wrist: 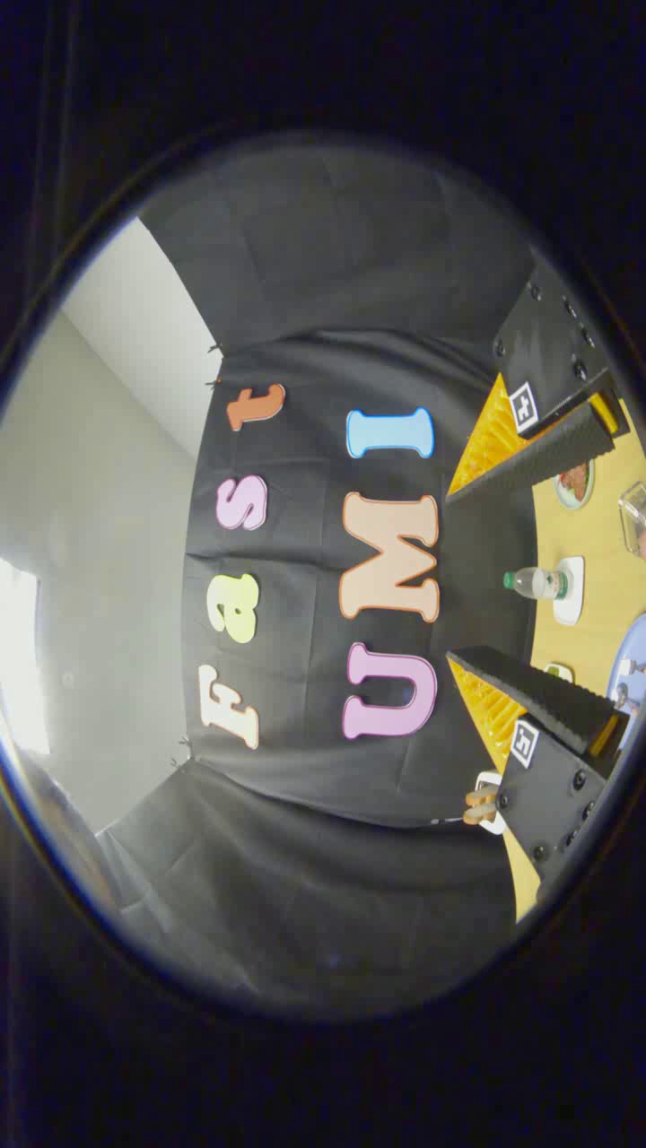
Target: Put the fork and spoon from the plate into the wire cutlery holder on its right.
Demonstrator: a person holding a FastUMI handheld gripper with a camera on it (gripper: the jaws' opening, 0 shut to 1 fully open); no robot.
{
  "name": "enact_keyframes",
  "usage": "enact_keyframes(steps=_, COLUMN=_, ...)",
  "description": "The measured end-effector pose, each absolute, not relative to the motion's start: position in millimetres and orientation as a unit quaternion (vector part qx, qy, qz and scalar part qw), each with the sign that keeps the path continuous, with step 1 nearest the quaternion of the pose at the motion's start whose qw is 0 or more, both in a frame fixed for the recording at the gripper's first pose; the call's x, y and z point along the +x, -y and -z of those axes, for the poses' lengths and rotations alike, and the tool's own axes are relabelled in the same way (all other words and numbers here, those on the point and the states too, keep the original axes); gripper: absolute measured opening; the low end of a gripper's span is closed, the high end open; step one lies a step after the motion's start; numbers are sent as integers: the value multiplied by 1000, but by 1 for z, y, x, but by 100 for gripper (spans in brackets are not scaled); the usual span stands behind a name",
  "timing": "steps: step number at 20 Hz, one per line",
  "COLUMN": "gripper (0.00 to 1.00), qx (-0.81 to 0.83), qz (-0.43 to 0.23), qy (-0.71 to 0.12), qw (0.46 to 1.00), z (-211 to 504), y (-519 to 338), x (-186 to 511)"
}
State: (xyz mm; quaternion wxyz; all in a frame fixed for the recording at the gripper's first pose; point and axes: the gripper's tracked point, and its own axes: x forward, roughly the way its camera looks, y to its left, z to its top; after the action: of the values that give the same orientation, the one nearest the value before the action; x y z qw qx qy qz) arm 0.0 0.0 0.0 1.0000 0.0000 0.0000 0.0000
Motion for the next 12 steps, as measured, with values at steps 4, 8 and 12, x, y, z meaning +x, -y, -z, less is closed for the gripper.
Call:
enact_keyframes(steps=4, gripper=98, qx=13, qz=-4, qy=-13, qw=1000, z=9, y=-10, x=8)
enact_keyframes(steps=8, gripper=98, qx=16, qz=-19, qy=-27, qw=999, z=14, y=-22, x=15)
enact_keyframes(steps=12, gripper=98, qx=20, qz=-15, qy=-23, qw=999, z=11, y=-21, x=17)
